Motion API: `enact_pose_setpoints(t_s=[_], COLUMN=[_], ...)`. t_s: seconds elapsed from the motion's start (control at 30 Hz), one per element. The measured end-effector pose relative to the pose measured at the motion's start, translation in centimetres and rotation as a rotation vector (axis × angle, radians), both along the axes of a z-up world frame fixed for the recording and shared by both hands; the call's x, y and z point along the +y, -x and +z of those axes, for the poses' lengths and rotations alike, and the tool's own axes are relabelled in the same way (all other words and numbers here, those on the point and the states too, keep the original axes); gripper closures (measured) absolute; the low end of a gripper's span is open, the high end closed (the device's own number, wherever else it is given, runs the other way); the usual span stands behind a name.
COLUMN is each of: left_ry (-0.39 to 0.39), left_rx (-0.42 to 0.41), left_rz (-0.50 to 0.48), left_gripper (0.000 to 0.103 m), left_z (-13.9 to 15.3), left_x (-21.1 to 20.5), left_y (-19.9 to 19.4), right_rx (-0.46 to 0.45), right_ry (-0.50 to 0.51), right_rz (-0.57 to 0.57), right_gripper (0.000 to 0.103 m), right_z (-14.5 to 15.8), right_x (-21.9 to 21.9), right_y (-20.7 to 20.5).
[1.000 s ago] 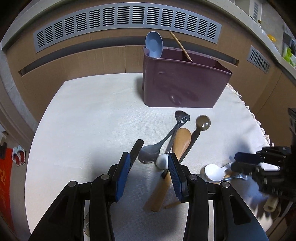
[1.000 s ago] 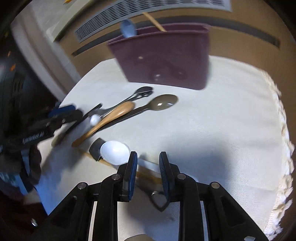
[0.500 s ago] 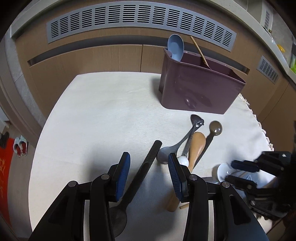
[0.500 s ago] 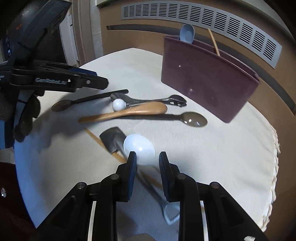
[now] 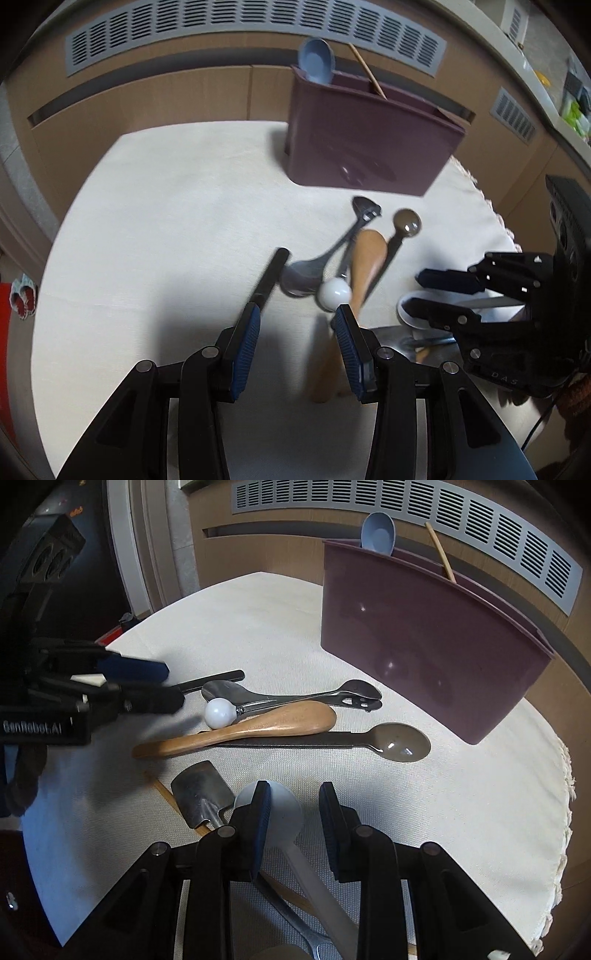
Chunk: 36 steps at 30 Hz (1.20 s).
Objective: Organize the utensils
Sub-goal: 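Move both open tools back over the remaining utensils on the table, then grasp the white plastic spoon with the right tool while the left tool grasps the white ball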
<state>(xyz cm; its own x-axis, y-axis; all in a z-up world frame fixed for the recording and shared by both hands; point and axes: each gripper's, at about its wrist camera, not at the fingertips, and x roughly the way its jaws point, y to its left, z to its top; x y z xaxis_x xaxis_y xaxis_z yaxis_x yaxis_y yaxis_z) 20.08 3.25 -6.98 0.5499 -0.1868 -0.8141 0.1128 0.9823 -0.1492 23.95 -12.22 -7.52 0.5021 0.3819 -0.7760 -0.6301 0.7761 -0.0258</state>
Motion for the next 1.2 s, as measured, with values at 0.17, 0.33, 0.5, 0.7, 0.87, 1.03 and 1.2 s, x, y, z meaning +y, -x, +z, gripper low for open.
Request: enact_pose_setpoints(t_s=[0.17,0.33,0.5,0.7,0.87,1.03,1.2], left_ry=[-0.036,-0.075,-0.092,-0.069,-0.046,-0.027,-0.009], left_rx=[0.024,0.016,0.002,-0.001,-0.009,-0.019,-0.012], left_rz=[-0.014,0.021,0.050,0.078,0.094,0.091,0.101], left_gripper=[0.059,0.059,0.059,0.059,0.059,0.059,0.059], left_z=[-0.6,-0.5,-0.4,-0.3,-0.2,0.2,0.1], left_x=[-1.5,-1.7,-0.8,0.6,1.5,2.6,3.8], left_y=[-0.9,-2.5,-3.0,-2.3,-1.4,0.0,0.5], right_rx=[-0.004,0.001,0.060,0.157,0.172,0.082,0.019], right_ry=[-0.027,-0.055,-0.124,-0.190,-0.181,-0.087,-0.060], right_rz=[0.004,-0.023,-0.114,-0.117,-0.043,0.008,0.149], right_gripper=[0.078,0.078,0.078,0.075,0.075,0.075,0.075], right_z=[-0.1,-0.2,-0.3,-0.4,-0.3,0.5,2.2], right_x=[-0.5,-1.7,-5.3,-6.9,-4.8,-1.7,-1.5], right_y=[0.1,-0.1,-0.8,0.9,2.9,3.6,6.3])
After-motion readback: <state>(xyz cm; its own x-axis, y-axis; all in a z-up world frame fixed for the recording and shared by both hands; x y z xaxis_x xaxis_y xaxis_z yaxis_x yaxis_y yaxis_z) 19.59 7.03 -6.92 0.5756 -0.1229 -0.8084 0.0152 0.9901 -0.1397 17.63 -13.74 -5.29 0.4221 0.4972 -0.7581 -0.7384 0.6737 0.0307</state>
